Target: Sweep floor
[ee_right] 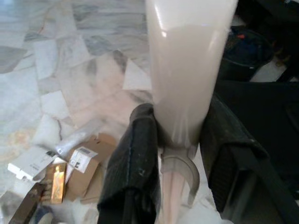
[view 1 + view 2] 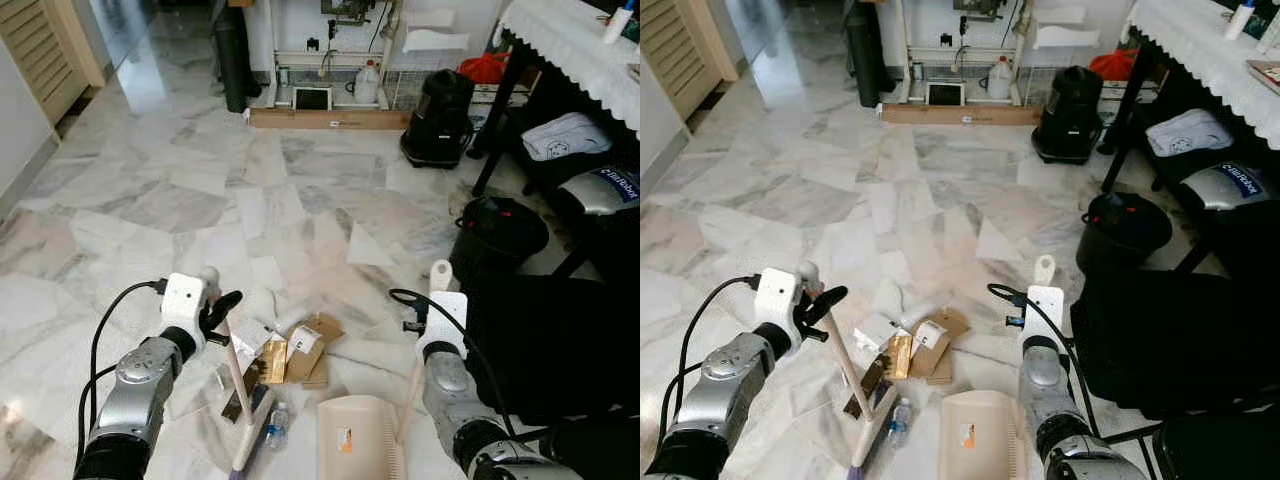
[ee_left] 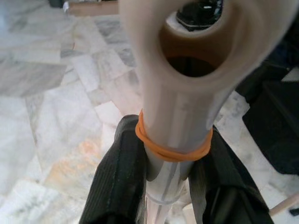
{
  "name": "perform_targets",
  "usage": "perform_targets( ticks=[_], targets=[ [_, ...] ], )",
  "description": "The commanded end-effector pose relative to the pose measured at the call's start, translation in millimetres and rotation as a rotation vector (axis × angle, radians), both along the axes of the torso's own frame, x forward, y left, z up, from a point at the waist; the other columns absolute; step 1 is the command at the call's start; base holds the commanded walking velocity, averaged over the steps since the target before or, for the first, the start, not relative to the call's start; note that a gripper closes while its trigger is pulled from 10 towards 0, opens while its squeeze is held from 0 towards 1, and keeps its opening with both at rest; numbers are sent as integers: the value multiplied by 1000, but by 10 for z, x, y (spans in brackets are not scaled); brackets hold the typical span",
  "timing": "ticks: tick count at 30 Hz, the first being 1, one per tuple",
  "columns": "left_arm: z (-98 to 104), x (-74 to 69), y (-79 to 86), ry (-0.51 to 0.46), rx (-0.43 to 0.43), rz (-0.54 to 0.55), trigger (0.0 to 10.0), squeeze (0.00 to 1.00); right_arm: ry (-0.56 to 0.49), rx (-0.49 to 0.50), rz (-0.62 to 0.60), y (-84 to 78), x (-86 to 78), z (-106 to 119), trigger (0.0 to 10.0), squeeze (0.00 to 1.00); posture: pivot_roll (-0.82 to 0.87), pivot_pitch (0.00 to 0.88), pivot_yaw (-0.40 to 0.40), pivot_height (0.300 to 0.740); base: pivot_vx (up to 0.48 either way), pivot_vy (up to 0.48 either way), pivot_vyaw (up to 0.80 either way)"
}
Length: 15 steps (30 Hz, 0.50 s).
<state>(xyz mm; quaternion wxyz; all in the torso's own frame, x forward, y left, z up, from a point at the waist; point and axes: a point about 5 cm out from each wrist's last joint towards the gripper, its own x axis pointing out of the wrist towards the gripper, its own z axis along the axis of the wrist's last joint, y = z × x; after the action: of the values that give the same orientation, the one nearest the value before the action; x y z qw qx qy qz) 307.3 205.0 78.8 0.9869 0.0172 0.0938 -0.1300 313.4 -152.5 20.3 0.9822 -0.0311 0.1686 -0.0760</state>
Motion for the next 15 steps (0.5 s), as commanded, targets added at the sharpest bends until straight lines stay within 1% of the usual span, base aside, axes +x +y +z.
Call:
perform_targets(
  ticks=[1,2,6,9,11,12,14,15],
  targets=[
    [-115,-26,13,63,-64,30,10000,0,135,25,56,98,-199,-253,10000,0,58,95,-33,740,0,0,0],
    [-115,-26,13,63,-64,30,10000,0,135,25,56,98,-199,-253,10000,0,58,95,-33,740,0,0,0],
    [-114,-8,39,62,-125,56,10000,0,144,41,74,124,-211,-267,10000,0,55,96,-34,740,0,0,0],
    [-81,9,33,58,-191,58,10000,0,150,42,80,129,-216,-274,10000,0,55,96,-34,740,0,0,0],
    [-51,29,37,58,-253,66,10000,0,153,44,81,128,-217,-276,10000,0,55,100,-37,740,0,0,0],
    [-20,51,49,52,-312,71,10000,0,154,46,83,129,-218,-278,10000,0,55,100,-37,740,0,0,0],
    [11,72,62,46,-353,75,10000,0,155,47,85,129,-218,-278,10000,0,54,103,-38,740,0,0,0],
    [46,94,72,39,-393,75,10000,0,155,48,87,129,-217,-277,10000,0,54,103,-38,740,0,0,0]
  ],
)
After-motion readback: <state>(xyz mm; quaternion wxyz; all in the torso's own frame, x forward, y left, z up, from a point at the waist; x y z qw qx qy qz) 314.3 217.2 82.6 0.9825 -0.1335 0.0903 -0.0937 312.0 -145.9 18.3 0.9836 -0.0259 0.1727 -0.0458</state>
